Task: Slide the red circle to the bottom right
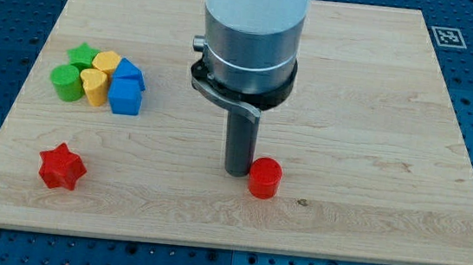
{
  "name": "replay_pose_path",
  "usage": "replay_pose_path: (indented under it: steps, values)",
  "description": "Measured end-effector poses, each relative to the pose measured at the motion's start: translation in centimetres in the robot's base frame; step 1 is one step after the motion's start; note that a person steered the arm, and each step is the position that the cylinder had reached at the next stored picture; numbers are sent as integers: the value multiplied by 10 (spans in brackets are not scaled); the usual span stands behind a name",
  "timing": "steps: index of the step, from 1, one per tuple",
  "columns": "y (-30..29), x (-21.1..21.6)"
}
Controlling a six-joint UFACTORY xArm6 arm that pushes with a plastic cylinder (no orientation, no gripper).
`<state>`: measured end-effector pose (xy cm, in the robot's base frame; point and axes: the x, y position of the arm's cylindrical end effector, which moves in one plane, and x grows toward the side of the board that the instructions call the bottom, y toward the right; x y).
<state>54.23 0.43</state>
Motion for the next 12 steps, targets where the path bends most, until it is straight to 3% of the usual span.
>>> replay_pose_path:
  steps: [2,5,7,8,10,12]
  values:
    - [30,40]
    - [42,-9]
    - [111,18]
    - [112,-10]
    - [156,0]
    - [108,6]
